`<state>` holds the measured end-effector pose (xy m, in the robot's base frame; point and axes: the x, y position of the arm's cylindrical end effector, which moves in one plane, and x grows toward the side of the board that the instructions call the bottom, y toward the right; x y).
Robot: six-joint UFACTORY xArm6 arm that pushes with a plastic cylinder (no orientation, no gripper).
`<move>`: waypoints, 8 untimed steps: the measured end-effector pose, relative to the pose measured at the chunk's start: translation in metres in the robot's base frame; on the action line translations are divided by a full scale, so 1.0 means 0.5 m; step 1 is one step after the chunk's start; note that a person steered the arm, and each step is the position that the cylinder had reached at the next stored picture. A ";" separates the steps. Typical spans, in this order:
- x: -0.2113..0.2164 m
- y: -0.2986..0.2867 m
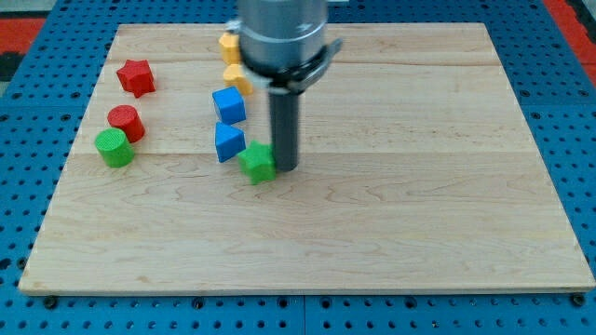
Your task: Push the green star into the green circle
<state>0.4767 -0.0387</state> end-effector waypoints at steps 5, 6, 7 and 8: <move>0.032 -0.200; 0.072 -0.329; 0.101 -0.301; 0.025 -0.130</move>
<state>0.4891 -0.1035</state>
